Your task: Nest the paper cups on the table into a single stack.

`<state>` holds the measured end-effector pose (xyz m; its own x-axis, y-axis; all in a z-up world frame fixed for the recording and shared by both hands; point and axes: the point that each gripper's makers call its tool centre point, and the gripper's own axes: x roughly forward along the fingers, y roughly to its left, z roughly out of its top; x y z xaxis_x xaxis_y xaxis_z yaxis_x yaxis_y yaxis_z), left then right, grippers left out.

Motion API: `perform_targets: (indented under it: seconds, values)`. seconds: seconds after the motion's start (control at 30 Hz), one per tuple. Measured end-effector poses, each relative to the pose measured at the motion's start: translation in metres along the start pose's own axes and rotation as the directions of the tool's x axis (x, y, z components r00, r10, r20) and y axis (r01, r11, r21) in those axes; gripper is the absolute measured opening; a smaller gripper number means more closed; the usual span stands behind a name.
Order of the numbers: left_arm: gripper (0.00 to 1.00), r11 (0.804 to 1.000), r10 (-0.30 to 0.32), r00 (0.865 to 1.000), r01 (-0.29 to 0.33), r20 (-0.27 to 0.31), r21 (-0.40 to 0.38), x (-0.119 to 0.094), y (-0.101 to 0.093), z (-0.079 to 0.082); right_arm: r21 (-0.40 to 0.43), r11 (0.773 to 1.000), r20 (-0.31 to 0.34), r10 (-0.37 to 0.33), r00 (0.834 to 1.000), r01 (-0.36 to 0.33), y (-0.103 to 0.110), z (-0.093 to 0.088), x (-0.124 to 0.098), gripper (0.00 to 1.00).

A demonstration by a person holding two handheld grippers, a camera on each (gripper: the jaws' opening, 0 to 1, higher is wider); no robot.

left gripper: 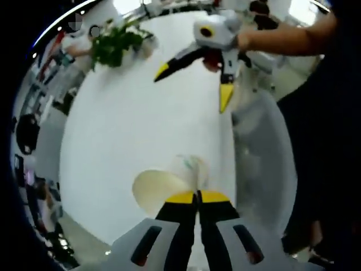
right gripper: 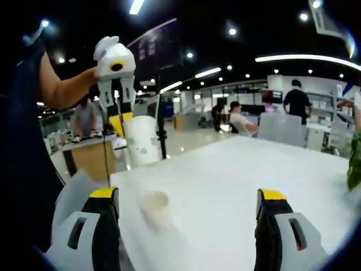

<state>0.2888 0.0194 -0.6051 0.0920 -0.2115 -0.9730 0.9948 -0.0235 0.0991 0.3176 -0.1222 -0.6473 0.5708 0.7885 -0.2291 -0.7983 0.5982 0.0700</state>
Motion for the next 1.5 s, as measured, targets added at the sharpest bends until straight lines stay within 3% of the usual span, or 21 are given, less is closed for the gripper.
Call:
perform_targets:
  seconds: [0.1,0.17,0.23,0.33,0.67,1.1,1.5]
  values:
    - [0.00,0.997,0.005,0.991,0.004,-0.134,0.071,-0.003,0.001,0.001,0.009,1.000,-0.004,-0.011,1.000,0.011,0.000,-0.004,-0.003,1.00]
    - [0.00,0.995,0.012,0.981,0.008,-0.191,0.101,-0.006,0.001,0.004,0.017,1.000,-0.006,-0.022,1.000,0.022,0.001,-0.006,-0.005,1.00]
    - [0.00,0.993,0.026,0.974,0.000,-0.225,0.115,-0.009,0.002,0.009,0.025,0.999,0.005,-0.025,1.000,0.025,0.004,-0.005,-0.007,1.00]
    - [0.00,0.998,0.030,0.968,-0.013,-0.250,0.069,-0.008,0.005,0.016,0.029,0.999,0.011,-0.031,0.999,0.030,0.007,-0.004,-0.008,1.00]
    - [0.00,0.999,0.012,0.968,-0.003,-0.250,0.038,-0.001,0.005,0.021,0.050,0.997,0.034,-0.054,0.998,0.052,0.004,0.000,-0.011,1.00]
    - [0.00,1.000,-0.023,0.970,0.022,-0.242,-0.007,0.020,0.003,0.015,0.050,0.997,-0.006,-0.064,0.998,0.064,0.002,-0.014,-0.013,1.00]
    - [0.00,0.999,-0.041,0.966,0.037,-0.255,-0.020,0.055,-0.003,0.008,0.075,0.994,-0.005,-0.080,0.997,0.080,0.000,-0.019,-0.017,0.98]
